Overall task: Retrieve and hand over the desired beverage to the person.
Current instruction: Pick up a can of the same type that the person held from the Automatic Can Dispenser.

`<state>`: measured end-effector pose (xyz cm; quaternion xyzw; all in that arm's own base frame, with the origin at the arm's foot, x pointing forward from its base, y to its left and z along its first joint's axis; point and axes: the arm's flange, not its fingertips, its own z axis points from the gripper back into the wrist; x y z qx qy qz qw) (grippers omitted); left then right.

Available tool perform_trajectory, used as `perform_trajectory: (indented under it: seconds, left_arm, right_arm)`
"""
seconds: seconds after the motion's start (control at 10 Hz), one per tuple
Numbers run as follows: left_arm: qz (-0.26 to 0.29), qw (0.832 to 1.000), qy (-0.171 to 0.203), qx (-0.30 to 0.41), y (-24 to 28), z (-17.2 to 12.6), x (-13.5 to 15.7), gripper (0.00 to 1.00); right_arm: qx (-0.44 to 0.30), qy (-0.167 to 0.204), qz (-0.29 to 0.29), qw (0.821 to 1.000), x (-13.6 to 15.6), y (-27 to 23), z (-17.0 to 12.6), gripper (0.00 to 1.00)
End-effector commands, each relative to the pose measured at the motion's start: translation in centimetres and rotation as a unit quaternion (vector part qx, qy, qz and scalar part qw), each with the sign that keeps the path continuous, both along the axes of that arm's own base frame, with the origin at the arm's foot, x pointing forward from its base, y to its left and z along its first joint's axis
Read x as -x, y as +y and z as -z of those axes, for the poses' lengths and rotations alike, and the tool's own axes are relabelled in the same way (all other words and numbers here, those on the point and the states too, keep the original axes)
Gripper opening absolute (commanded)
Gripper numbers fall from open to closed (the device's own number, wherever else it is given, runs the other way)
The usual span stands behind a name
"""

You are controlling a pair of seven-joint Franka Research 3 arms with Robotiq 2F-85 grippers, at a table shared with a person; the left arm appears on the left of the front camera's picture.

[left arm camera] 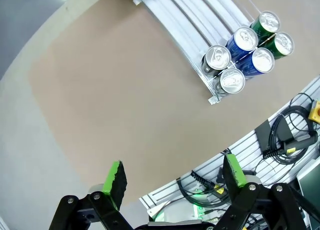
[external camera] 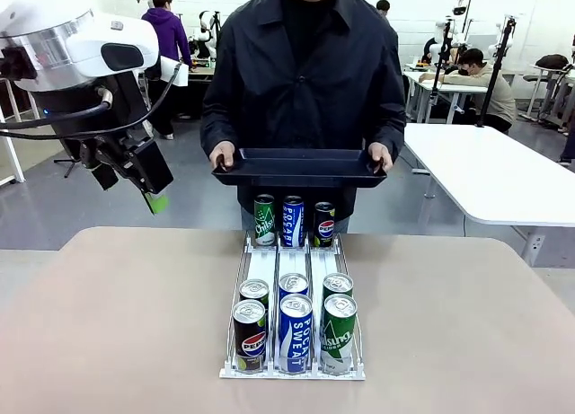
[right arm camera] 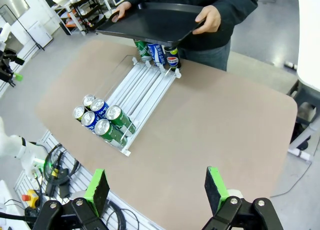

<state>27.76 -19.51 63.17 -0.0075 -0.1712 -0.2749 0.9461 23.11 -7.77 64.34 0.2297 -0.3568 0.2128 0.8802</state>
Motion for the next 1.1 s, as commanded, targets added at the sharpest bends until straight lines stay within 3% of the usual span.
perform_trajectory:
  seconds: [0.0,0.4,0.5,0.7,0.9,1.0]
  left_arm:
    - [0.05,0.998,-0.007,0.023,2.7,-0.5,-0.9,1.0]
    - [0.042,0.999,-0.001,0.022,3.1,-0.9,-1.1,1.0]
    - [-0.03,0.999,0.03,0.024,0.8,0.6,-0.7,1.0]
    - [-0.175,0.98,0.09,0.041,-4.8,4.0,0.0,1.0]
    - [-0.243,0.962,0.115,0.037,-9.2,8.3,-0.9,1.0]
    - [-0.245,0.96,0.125,0.041,-10.7,10.1,-1.3,1.0]
  right_arm:
    - [-0.005,-0.002,-0.013,1.0,0.0,0.0,0.1,1.0]
    - [-0.005,-0.002,-0.013,1.0,0.0,0.0,0.1,1.0]
    - [-0.005,-0.002,-0.013,1.0,0.0,0.0,0.1,1.0]
    - [-0.005,-0.002,-0.013,1.0,0.0,0.0,0.1,1.0]
    - [-0.005,-0.002,-0.013,1.0,0.0,0.0,0.1,1.0]
    - [-0.005,-0.002,-0.013,1.0,0.0,0.0,0.1,1.0]
